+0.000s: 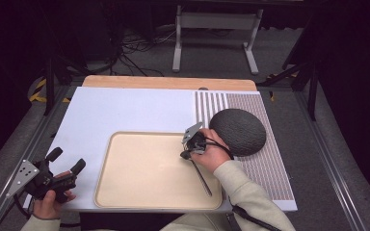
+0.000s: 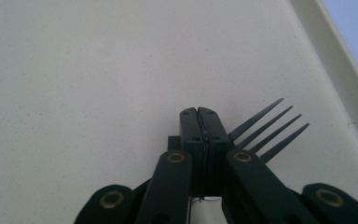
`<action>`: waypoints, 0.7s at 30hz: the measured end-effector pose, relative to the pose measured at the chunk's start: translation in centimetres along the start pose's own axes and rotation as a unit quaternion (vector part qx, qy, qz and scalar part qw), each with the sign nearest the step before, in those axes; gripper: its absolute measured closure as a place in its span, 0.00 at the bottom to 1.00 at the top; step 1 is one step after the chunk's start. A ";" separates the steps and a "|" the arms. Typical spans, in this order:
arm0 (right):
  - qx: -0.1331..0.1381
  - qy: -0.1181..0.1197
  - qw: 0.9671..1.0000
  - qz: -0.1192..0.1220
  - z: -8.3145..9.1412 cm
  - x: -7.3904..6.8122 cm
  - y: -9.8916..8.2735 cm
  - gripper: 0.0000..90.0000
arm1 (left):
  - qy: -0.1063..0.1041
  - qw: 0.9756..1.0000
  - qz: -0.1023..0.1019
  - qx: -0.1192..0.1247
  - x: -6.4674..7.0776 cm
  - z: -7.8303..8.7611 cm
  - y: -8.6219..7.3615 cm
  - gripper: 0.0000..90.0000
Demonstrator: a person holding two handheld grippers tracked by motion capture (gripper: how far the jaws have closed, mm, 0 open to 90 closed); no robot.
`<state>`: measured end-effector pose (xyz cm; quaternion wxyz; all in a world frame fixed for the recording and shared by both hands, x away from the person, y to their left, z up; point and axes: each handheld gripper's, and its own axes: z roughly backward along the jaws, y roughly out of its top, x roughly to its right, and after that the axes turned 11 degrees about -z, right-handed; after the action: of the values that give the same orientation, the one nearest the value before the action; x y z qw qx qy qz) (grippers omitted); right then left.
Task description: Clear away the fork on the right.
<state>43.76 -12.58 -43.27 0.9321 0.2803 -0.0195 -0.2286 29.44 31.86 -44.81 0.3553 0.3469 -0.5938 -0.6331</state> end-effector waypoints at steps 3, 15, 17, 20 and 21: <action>-0.004 -0.002 1.000 0.001 -0.1 0.0 0.0 1.00 | 0.000 1.000 -0.001 -0.001 0.0 0.0 0.0 0.02; -0.012 -0.024 1.000 0.000 0.3 0.5 -0.3 1.00 | 0.000 1.000 0.000 -0.001 0.0 0.0 0.0 0.02; -0.013 -0.029 0.999 -0.003 0.4 0.6 -0.4 1.00 | -0.001 1.000 0.001 -0.001 0.0 0.0 0.0 0.02; -0.013 -0.034 0.999 -0.008 0.6 0.9 -0.6 1.00 | -0.001 1.000 0.001 -0.001 0.0 0.0 0.0 0.02; -0.012 -0.037 0.999 -0.010 0.6 1.0 -0.6 1.00 | -0.001 1.000 0.001 -0.001 0.0 0.0 0.0 0.02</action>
<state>44.26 -13.78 -43.22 0.9317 0.2608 -0.0485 -0.2480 29.48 31.84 -44.86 0.3562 0.3454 -0.5936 -0.6336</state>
